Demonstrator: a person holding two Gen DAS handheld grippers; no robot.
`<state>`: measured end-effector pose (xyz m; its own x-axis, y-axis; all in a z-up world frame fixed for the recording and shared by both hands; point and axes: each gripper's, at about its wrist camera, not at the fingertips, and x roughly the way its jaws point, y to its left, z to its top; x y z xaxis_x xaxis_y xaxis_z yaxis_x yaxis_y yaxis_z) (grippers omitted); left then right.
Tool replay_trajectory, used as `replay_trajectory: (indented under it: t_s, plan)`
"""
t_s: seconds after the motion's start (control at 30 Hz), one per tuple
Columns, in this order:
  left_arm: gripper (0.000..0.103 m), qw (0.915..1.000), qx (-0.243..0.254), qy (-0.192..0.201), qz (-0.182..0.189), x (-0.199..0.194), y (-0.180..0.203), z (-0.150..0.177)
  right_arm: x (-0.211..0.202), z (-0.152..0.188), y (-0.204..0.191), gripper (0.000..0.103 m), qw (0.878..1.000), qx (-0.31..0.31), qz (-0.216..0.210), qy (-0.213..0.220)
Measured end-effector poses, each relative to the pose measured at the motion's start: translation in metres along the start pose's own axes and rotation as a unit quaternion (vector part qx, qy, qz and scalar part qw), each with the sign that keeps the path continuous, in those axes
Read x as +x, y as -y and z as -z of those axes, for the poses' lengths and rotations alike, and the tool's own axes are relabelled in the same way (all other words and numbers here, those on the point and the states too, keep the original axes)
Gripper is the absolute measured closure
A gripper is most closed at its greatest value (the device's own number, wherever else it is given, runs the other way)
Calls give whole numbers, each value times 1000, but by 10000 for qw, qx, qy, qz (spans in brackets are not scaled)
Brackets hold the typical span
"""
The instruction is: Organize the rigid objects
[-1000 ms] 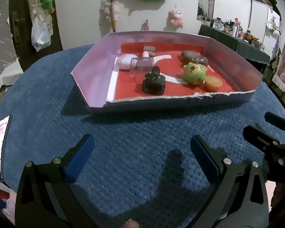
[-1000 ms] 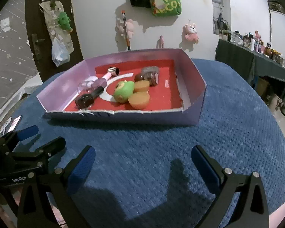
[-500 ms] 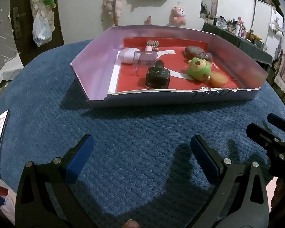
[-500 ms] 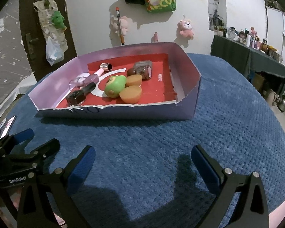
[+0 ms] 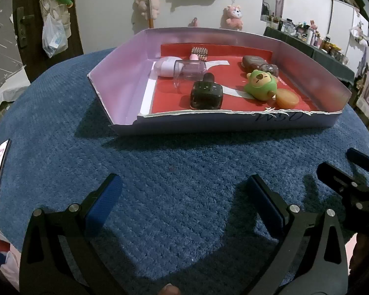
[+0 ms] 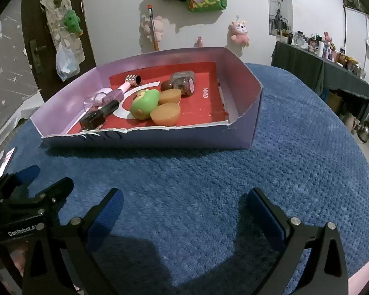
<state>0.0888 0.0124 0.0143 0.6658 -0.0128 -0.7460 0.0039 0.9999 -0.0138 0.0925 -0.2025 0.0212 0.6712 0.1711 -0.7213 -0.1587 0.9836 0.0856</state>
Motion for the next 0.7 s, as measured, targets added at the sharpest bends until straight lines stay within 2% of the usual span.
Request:
replay_trajectory:
  t_s: [0.4, 0.7]
  plan:
    - [0, 10000, -8, 33, 3, 0, 1, 2, 5, 3, -11, 0, 9994, -233, 246, 22]
    - [0, 10000, -29, 45, -24, -1, 1, 2, 5, 4, -12, 0, 9994, -239, 258, 25]
